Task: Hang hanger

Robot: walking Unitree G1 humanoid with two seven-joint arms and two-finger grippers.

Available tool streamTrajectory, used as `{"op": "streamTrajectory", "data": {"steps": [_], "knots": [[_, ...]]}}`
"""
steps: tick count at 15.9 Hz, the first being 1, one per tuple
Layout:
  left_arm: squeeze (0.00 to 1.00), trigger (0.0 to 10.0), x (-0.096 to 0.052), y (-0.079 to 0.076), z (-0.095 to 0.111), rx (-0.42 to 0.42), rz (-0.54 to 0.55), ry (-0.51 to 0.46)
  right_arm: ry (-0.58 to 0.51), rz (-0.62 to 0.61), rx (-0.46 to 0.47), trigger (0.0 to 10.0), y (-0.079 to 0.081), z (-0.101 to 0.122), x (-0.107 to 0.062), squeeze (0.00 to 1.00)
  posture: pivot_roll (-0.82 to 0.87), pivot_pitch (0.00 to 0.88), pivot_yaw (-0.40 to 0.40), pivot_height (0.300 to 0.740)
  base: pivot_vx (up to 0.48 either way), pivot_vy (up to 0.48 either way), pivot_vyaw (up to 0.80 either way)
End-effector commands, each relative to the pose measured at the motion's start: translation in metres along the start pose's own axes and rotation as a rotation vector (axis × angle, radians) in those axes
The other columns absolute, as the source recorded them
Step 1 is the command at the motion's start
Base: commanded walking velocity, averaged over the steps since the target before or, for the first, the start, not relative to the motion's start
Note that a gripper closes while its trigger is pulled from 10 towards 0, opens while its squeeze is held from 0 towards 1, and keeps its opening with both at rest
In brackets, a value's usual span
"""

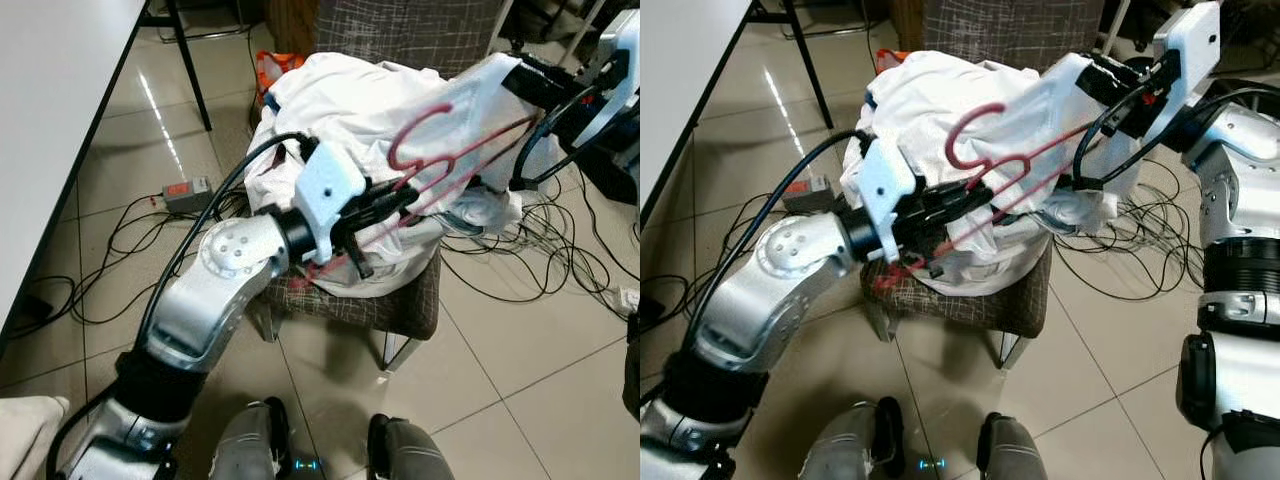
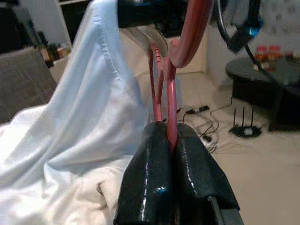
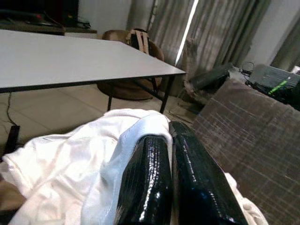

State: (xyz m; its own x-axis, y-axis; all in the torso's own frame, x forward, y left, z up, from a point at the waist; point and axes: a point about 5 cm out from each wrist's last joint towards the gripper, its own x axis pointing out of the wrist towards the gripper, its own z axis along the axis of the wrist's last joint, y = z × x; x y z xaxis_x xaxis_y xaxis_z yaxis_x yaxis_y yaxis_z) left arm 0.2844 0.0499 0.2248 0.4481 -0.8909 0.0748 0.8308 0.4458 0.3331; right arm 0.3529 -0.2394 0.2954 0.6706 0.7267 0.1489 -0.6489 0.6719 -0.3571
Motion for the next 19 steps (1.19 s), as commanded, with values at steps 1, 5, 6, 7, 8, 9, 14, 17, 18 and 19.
{"op": "streamTrajectory", "data": {"steps": [1, 5, 6, 7, 8, 9, 14, 17, 18, 19], "knots": [[0.00, 10.0, 0.005, 0.000, -0.001, 0.085, -0.025, 0.005, -0.001, 0.035, -0.007, 0.0, 0.004, 0.002, -0.004, 0.00, -0.14, 0.132, 0.013, 0.740, 0.000, 0.000, 0.00], [0.00, 10.0, 0.012, 0.010, 0.005, 0.167, 0.024, -0.036, 0.008, 0.055, -0.005, 0.0, 0.007, 0.000, -0.005, 0.00, -0.14, 0.127, 0.019, 0.740, 0.000, 0.000, 0.00], [0.00, 10.0, 0.013, 0.010, 0.006, 0.189, 0.014, -0.051, 0.015, 0.058, -0.007, 0.0, 0.008, -0.001, -0.006, 0.00, -0.14, 0.127, 0.019, 0.740, 0.000, 0.000, 0.00], [0.00, 10.0, 0.014, 0.009, 0.007, 0.220, -0.008, -0.064, 0.016, 0.061, -0.002, 0.0, 0.009, -0.002, -0.006, 0.00, -0.14, 0.127, 0.018, 0.740, 0.000, 0.000, 0.00], [0.00, 10.0, 0.016, 0.006, 0.007, 0.247, -0.042, -0.076, 0.016, 0.064, 0.000, 0.0, 0.010, -0.002, -0.006, 0.00, -0.14, 0.127, 0.017, 0.740, 0.000, 0.000, 0.00], [0.00, 10.0, 0.018, 0.003, 0.006, 0.272, -0.078, -0.088, 0.017, 0.066, 0.003, 0.0, 0.011, -0.003, -0.006, 0.00, -0.14, 0.129, 0.016, 0.740, 0.000, 0.000, 0.00], [0.00, 10.0, 0.024, -0.008, -0.006, 0.422, -0.330, -0.004, 0.027, 0.072, -0.001, 0.0, 0.013, -0.004, -0.004, 0.00, -0.13, 0.134, 0.015, 0.740, 0.000, 0.000, 0.00], [0.00, 10.0, 0.029, 0.001, -0.007, 0.510, -0.314, 0.023, 0.027, 0.063, -0.003, 0.0, 0.014, -0.005, -0.005, 0.00, -0.13, 0.135, 0.020, 0.740, 0.000, 0.000, 0.00], [0.00, 10.0, 0.033, 0.012, -0.002, 0.506, -0.208, 0.002, 0.022, 0.052, -0.006, 0.0, 0.013, -0.004, -0.007, 0.00, -0.13, 0.136, 0.022, 0.740, 0.000, 0.000, 0.00], [0.00, 10.0, 0.034, 0.018, 0.003, 0.484, -0.152, -0.028, 0.019, 0.041, -0.012, 0.0, 0.012, -0.003, -0.008, 0.00, -0.13, 0.137, 0.024, 0.740, 0.000, 0.000, 0.00]]}}
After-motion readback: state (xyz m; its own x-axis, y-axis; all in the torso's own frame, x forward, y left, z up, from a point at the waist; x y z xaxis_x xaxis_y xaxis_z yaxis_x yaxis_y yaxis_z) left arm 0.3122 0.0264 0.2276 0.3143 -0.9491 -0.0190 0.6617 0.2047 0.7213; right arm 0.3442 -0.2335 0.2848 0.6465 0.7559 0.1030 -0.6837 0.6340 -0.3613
